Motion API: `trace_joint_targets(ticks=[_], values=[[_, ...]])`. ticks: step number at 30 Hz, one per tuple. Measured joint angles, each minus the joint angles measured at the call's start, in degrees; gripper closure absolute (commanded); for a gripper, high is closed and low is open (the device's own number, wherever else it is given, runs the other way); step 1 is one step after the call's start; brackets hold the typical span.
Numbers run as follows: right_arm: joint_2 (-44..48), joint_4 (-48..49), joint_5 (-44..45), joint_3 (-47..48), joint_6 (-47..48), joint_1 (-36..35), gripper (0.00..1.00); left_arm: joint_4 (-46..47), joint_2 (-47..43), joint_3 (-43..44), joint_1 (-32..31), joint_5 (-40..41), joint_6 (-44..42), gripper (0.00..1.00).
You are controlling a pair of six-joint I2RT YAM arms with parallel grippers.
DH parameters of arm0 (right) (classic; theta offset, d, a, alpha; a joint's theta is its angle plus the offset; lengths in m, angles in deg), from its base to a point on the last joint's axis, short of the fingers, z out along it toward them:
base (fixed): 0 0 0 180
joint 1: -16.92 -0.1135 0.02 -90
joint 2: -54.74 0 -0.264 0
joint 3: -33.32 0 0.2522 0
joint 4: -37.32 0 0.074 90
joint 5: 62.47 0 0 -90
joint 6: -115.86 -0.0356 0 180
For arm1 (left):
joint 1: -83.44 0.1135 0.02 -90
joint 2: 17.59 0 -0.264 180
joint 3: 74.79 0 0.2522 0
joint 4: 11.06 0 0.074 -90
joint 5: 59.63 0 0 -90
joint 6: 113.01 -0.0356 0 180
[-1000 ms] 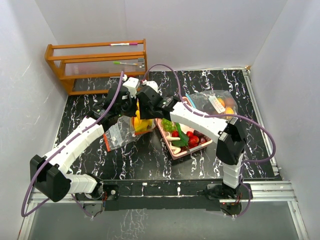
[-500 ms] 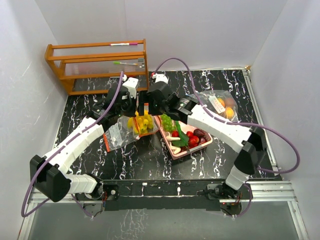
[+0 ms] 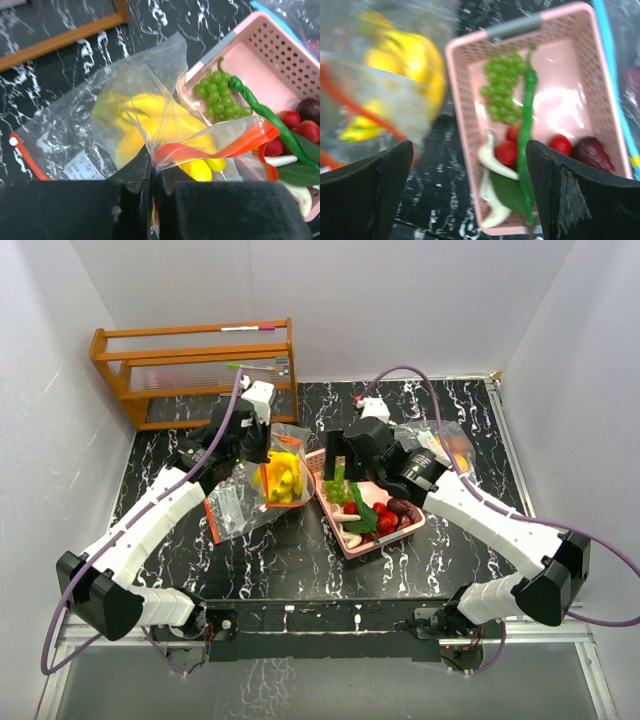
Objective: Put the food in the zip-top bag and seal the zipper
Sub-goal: Place the fake fruit in the zipper food storage bag, then pick up the fake vegetable from the bin.
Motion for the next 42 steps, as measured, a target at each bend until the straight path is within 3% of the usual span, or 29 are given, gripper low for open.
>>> trace_joint_targets(ticks=[6,15,26,29,34,39,42], values=[[1.3,-5.8,0.1,-6.2,0.2,5.4,0.04,-1.3,-0.2,3.4,0.0,5.0,-1.5,1.00],[0.1,-12.6,-6.5,-6.5,2.0,8.1,0.39,-4.7,-0.2,3.2,0.0,7.8,-1.8,1.00],[-0.7,-13.7,-15.0,-14.2,1.1,8.2,0.43,-4.5,-0.3,3.6,0.0,8.0,-1.9,1.00],[-0.8,-13.4,-16.9,-17.1,0.6,8.3,0.56,-4.1,-0.5,3.6,0.0,8.0,-1.9,1.00],[-1.1,-12.4,-18.3,-18.1,-0.1,8.3,0.62,-4.0,-0.5,3.6,0.0,8.1,-2.3,1.00],[-2.4,-10.1,-19.3,-19.0,-0.2,8.3,0.90,-4.1,-0.9,3.6,0.0,8.8,-2.8,1.00],[-2.9,-9.6,-19.0,-18.9,-0.2,8.3,0.92,-4.1,-1.6,3.6,0.0,9.2,-3.0,1.00]])
